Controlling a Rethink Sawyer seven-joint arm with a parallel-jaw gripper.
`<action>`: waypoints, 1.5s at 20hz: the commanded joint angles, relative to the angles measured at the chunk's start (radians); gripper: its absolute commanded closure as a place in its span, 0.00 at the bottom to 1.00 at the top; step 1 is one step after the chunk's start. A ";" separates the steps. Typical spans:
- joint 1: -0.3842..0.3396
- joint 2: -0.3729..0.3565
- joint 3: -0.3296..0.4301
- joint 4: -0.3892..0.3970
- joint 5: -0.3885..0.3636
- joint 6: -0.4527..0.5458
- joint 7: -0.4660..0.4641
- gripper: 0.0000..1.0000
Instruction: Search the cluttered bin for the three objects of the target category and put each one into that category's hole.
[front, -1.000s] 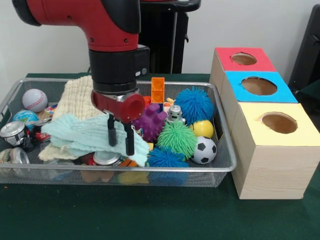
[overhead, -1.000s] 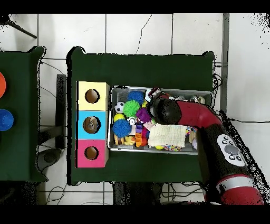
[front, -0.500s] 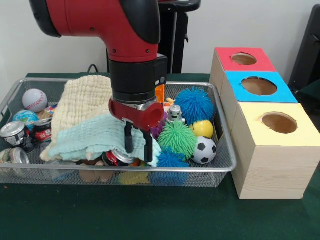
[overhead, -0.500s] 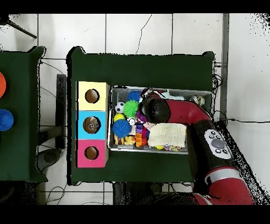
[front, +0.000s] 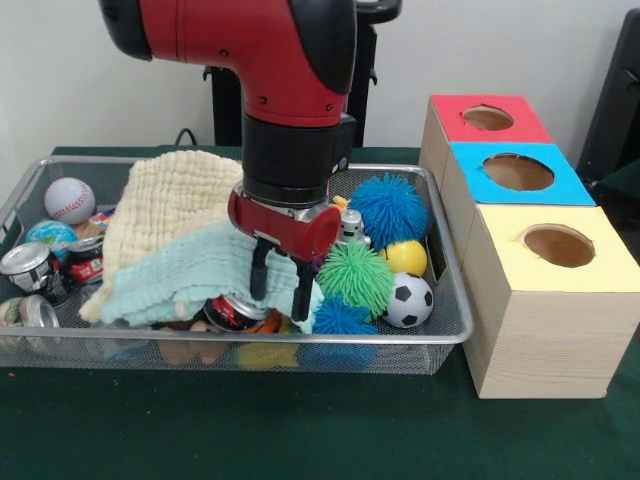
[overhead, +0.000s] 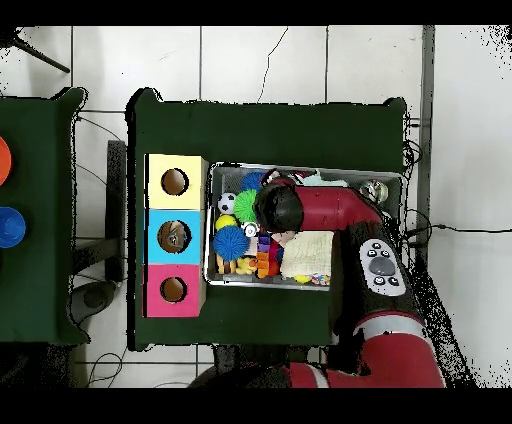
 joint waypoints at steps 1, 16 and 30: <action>0.060 0.098 -0.163 0.022 0.006 0.283 0.089 0.00; 0.080 0.075 -0.239 0.036 0.019 0.337 0.082 0.00; 0.088 0.081 -0.247 -0.003 0.006 0.190 0.083 0.00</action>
